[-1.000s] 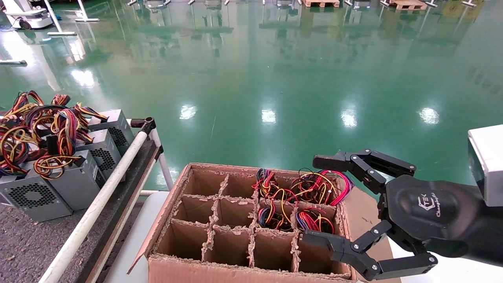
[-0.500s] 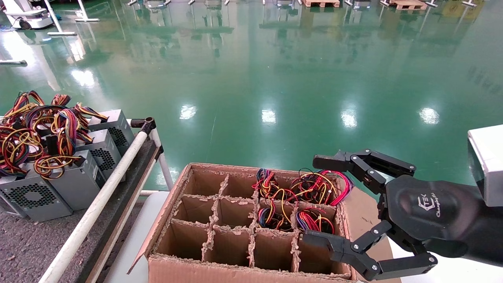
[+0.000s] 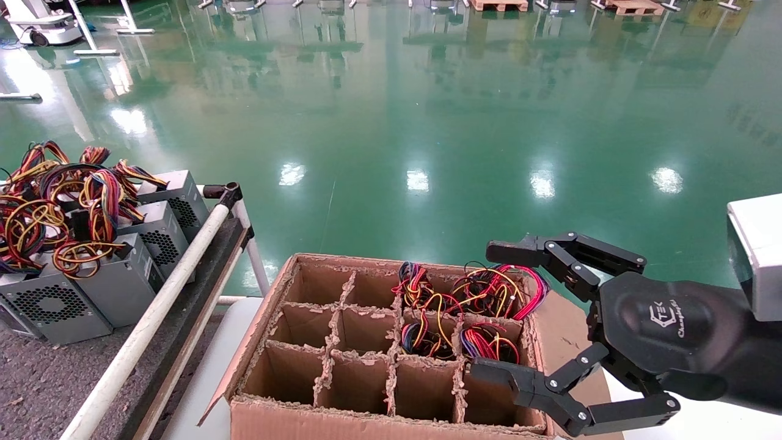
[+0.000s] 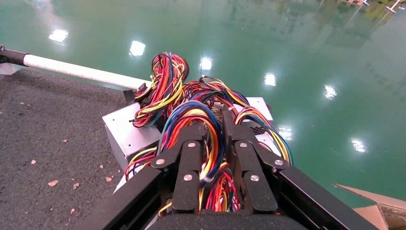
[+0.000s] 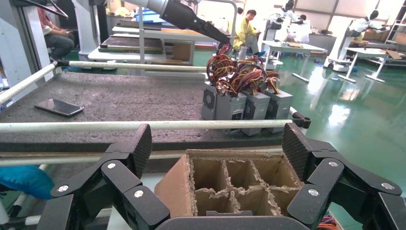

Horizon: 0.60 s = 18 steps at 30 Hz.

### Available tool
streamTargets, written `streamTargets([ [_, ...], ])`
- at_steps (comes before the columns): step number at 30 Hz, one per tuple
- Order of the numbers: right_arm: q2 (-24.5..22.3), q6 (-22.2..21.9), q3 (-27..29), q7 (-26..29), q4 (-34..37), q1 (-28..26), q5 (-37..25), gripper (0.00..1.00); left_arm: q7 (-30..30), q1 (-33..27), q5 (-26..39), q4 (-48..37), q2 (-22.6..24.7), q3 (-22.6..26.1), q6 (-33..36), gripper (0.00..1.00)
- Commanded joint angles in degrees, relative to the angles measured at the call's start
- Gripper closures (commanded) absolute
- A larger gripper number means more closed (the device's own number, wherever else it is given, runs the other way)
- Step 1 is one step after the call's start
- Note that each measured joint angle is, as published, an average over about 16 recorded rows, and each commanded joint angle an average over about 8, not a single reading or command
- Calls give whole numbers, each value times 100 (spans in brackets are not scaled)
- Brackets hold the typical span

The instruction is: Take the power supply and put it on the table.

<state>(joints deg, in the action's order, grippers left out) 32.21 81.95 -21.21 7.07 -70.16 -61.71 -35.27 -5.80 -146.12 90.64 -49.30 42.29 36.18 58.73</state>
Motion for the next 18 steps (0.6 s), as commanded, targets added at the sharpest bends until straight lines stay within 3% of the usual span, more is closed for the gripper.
streamTargets([
  [1,0,0,0,0,0,0,0,0,7,7,0,19,-1,0,4,0],
  [18,0,0,0,0,0,0,0,0,14,25,73,88,13,24,69,0],
])
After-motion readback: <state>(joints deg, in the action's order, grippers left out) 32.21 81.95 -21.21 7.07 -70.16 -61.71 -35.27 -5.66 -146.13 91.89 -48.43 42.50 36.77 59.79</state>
